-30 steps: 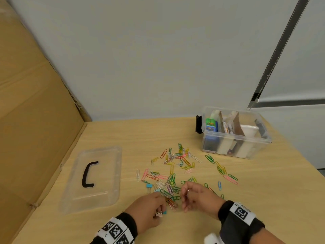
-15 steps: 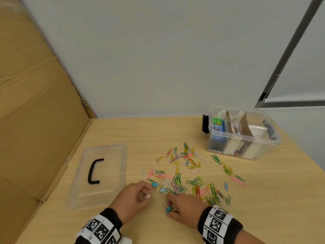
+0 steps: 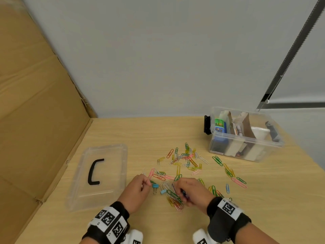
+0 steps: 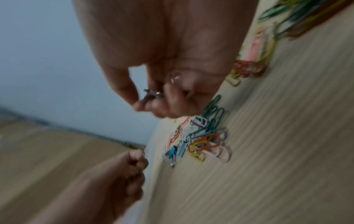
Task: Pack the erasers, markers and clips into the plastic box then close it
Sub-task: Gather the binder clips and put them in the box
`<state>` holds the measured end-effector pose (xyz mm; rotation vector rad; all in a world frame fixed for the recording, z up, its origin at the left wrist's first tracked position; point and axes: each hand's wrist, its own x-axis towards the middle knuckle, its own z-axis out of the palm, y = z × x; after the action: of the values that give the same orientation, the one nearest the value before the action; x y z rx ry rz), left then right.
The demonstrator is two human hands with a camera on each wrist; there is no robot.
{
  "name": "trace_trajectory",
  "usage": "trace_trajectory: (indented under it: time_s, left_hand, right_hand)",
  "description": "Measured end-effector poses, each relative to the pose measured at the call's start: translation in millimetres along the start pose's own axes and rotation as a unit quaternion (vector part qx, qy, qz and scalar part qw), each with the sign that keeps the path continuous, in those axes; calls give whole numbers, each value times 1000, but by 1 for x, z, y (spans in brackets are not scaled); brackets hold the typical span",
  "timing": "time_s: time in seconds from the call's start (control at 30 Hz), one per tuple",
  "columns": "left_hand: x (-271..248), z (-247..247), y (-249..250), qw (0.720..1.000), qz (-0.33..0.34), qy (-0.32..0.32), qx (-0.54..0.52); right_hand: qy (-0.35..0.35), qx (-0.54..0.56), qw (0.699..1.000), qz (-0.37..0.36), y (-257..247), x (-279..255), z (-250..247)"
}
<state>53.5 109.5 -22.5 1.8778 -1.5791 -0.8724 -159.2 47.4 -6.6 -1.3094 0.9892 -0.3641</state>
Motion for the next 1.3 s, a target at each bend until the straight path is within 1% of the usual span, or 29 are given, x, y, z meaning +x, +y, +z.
trace_trajectory:
  time_s: [0.03,0.07,0.1,0.13,0.17,0.2,0.23,0.3,0.4,0.53,0.7,0.87,1.0,1.13,1.2,1.23,1.3]
  left_hand:
    - [2,2,1,1000,-7,8,16]
    - [4,3,2,999,-11,16,35]
    - [6,4,4,998,-7,22,53]
    - [8,5,5,997,0,24,72]
    - [9,5,7,996,9,19,89]
    - [10,5,8,994,15,10,106]
    - [12,7,9,992,21,0,125]
    - [13,9,10,986,29,-11,164]
    - [14,11,9,982,36,-11,185]
    - [13,12,5,984,31,-22,177]
    - [10,10,7,983,4,-50,177]
    - [8,10,5,981,-1,-77,177]
    - [7,9,6,983,-9,-89,162]
    - [6,5,7,986,-15,-92,140]
    - [5,4,8,988,-15,-88,123]
    - [4,3,8,989,-16,-88,115]
    - [3,2,9,991,-15,-85,102]
  right_hand:
    - [19,-89,996,-22,0,3,3]
    - [31,-187,980,-53,0,5,7]
    - [32,-282,956,-78,-1,7,11]
    - [23,-373,922,-95,-2,8,15]
    - [19,-459,882,-106,-5,9,20]
    - [15,-523,845,-113,-6,11,23]
    - [6,-558,822,-115,-7,14,26]
    - [-3,-590,800,-107,-8,20,32]
    - [-2,-602,792,-100,-7,26,35]
    - [3,-609,787,-94,-5,26,35]
    - [23,-593,803,-62,-6,25,40]
    - [8,-631,773,-66,-13,26,47]
    - [5,-633,771,-66,-17,21,48]
    - [18,-651,755,-76,-17,23,46]
    - [37,-637,765,-81,-18,25,44]
    - [45,-621,778,-82,-18,25,43]
    - [55,-567,817,-83,-19,24,35]
